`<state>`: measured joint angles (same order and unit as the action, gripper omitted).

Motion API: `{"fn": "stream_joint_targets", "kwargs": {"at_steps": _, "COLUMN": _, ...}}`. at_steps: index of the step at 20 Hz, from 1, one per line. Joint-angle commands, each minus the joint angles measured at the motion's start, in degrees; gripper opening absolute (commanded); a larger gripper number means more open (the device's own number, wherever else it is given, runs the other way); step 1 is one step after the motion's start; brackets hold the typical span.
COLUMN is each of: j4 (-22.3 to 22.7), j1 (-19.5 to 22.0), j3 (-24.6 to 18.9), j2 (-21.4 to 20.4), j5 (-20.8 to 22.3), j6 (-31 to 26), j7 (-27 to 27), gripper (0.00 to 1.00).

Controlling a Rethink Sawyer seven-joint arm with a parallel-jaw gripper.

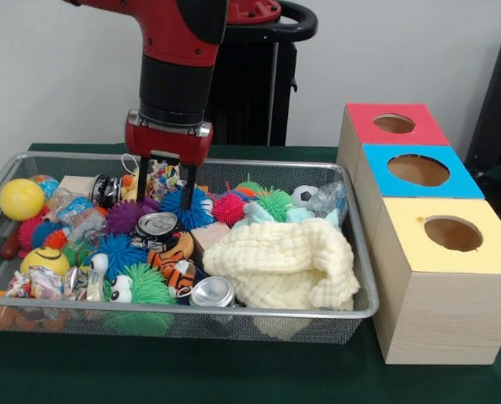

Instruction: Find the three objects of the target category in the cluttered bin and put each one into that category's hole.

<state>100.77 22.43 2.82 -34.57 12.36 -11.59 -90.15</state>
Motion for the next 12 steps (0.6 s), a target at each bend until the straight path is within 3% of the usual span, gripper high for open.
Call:
{"fn": "stream_joint_targets", "kwargs": {"at_steps": 1, "j4": -8.7, "j1": -2.4, "j3": 0.8, "j2": 7.1, "j5": -3.3, "j6": -0.8, "j7": -10.4, "gripper": 1.00}}
{"fn": "stream_joint_targets", "kwargs": {"at_steps": 5, "j4": -8.5, "j1": -5.1, "j3": 3.1, "j2": 9.1, "j5": -4.4, "j6": 3.1, "j7": -13.0, "gripper": 1.00}}
{"fn": "stream_joint_targets", "kwargs": {"at_steps": 12, "j4": -5.6, "j1": -0.7, "j3": -0.6, "j2": 11.5, "j5": -2.3, "j6": 11.0, "j7": -11.2, "gripper": 1.00}}
